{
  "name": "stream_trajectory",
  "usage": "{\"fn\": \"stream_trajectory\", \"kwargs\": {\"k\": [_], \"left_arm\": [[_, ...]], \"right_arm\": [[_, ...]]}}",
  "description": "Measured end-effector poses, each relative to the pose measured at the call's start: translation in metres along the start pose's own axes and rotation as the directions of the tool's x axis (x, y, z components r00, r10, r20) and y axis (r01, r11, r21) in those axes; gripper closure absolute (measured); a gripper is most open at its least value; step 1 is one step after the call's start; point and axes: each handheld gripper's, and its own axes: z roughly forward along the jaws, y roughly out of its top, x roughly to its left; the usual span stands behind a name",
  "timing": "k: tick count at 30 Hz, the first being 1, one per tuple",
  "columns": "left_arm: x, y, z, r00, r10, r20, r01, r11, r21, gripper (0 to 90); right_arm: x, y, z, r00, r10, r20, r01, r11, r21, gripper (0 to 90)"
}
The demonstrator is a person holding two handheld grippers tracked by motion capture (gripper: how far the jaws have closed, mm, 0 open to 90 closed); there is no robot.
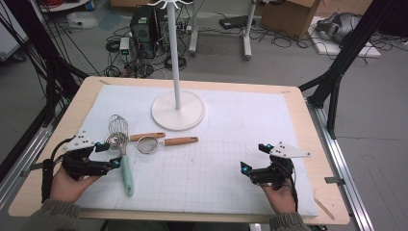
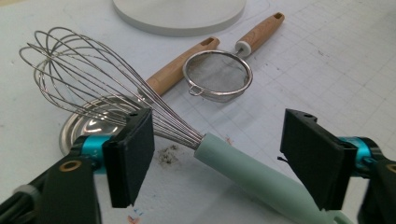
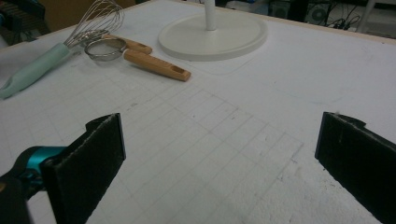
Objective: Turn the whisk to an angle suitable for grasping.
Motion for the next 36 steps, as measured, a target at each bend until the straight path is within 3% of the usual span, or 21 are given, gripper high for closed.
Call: {"fn": "stream_trajectory", "kwargs": {"k": [6, 10, 12, 19, 28, 36], "left_arm": [[0.004, -0.005, -0.006, 0.9996, -0.025, 0.013, 0.025, 0.9996, 0.011, 45.4], [0.006, -0.009, -0.008, 0.9989, -0.043, 0.02, 0.042, 0.9982, 0.042, 58.9], [0.008, -0.012, -0.009, 0.9987, -0.044, 0.025, 0.042, 0.9972, 0.062, 70.3], [0.006, -0.02, -0.006, 0.9982, -0.044, 0.041, 0.039, 0.9911, 0.128, 87.5], [0.002, -0.026, 0.007, 0.9977, -0.029, 0.062, 0.015, 0.9748, 0.223, 89.5], [-0.006, -0.029, 0.017, 0.9939, -0.003, 0.11, -0.028, 0.9603, 0.278, 89.5]], "right_arm": [[0.001, 0.0, 0.0, 1.0, 0.003, -0.002, -0.003, 1.0, 0.002, 0.2], [0.001, 0.0, 0.0, 1.0, 0.004, -0.003, -0.004, 1.0, 0.004, 0.2], [0.001, 0.0, 0.0, 1.0, 0.002, 0.0, -0.002, 1.0, 0.002, 0.2], [0.002, 0.0, 0.0, 1.0, 0.004, 0.0, -0.004, 1.0, 0.005, 0.2], [0.001, -0.001, 0.0, 1.0, 0.004, -0.001, -0.004, 1.0, 0.005, 0.2], [0.002, -0.001, 0.0, 1.0, 0.005, 0.001, -0.005, 1.0, 0.003, 0.2]]}}
